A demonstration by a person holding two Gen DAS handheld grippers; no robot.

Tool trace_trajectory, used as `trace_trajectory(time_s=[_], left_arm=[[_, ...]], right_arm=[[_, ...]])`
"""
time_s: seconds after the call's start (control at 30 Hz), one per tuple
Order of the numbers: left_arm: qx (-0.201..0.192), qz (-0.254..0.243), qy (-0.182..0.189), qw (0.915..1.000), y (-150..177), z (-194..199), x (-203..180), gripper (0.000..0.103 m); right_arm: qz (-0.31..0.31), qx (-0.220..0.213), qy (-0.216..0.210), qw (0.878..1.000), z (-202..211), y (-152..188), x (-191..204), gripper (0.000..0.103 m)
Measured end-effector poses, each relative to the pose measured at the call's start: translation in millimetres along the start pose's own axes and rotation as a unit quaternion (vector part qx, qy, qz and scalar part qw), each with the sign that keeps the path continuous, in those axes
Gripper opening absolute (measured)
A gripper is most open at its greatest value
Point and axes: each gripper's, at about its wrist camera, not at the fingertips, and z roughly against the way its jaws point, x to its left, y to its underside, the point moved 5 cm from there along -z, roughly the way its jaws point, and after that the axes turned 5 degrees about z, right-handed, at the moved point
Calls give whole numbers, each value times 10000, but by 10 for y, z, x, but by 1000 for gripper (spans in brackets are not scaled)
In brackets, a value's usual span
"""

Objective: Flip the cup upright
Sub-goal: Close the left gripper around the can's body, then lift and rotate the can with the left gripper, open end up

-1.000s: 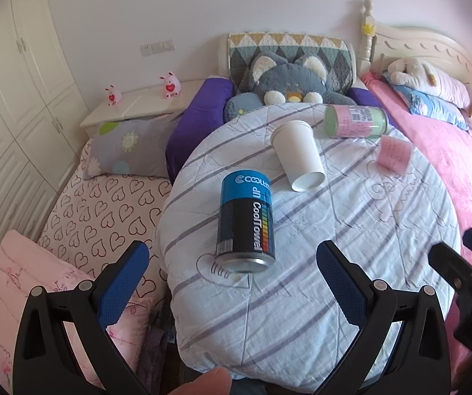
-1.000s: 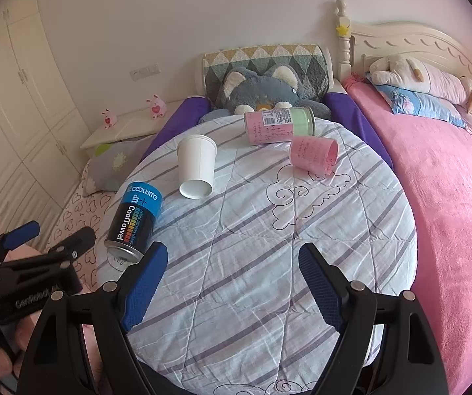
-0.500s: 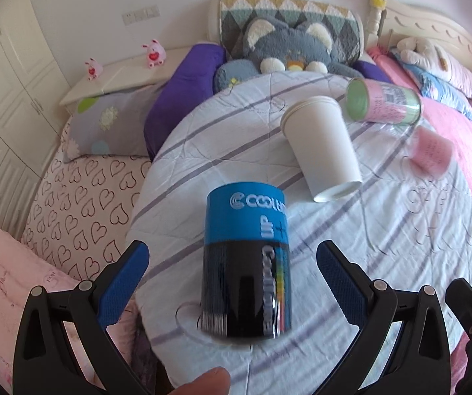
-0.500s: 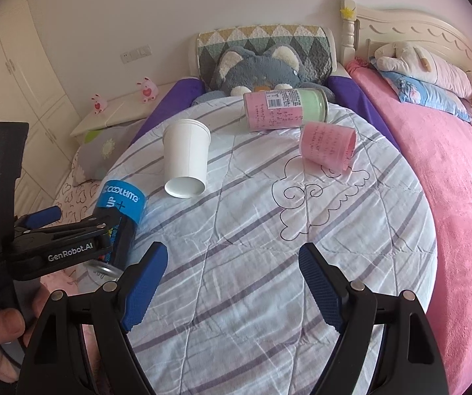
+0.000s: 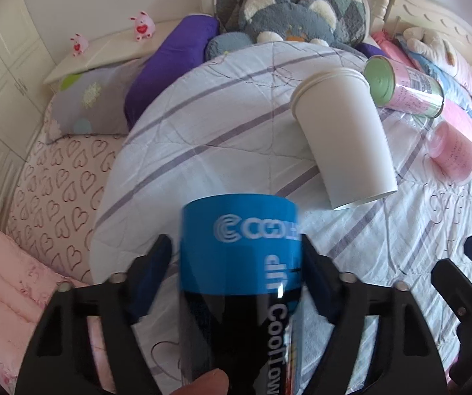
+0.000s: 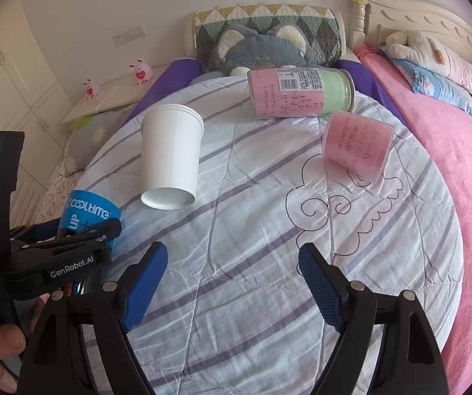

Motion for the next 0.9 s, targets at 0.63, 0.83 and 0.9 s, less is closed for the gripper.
trace_trajectory(time_s=[0.63,0.83,0.9], left_arm=[[-292,-217,207,9991,-6,295,-175,68],[-673,-449,357,9961,19,601,-400,68],[-800,-584,435,9941,35,706,-536,68]], right_arm=[[-169,-40,5,9998,77,44,-150,83],[-254,-160,35,9995,220,75,-270,83],[-343,-246,85,9991,312,94,-359,83]])
